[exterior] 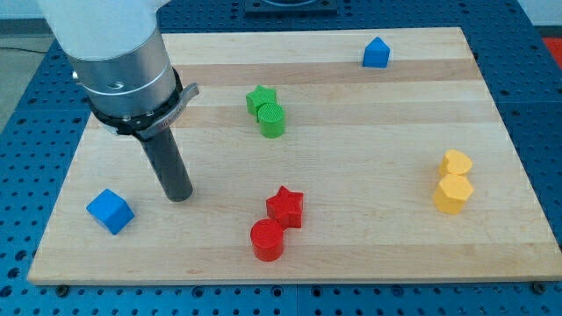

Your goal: Slightly move the yellow heart above the yellow hexagon

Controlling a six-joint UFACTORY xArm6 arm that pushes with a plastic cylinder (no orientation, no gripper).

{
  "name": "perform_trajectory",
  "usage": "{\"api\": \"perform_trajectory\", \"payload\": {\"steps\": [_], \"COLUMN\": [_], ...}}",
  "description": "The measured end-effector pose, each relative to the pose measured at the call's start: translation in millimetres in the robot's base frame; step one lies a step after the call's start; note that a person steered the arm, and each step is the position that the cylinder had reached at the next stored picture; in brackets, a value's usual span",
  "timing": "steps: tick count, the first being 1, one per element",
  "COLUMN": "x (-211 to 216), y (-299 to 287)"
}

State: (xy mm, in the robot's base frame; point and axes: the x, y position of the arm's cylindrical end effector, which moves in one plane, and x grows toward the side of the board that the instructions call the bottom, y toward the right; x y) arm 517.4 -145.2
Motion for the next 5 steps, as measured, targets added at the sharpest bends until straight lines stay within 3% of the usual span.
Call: {"api": "perform_trajectory", "payload": {"steps": [5], "x": [-12], "y": [14]}}
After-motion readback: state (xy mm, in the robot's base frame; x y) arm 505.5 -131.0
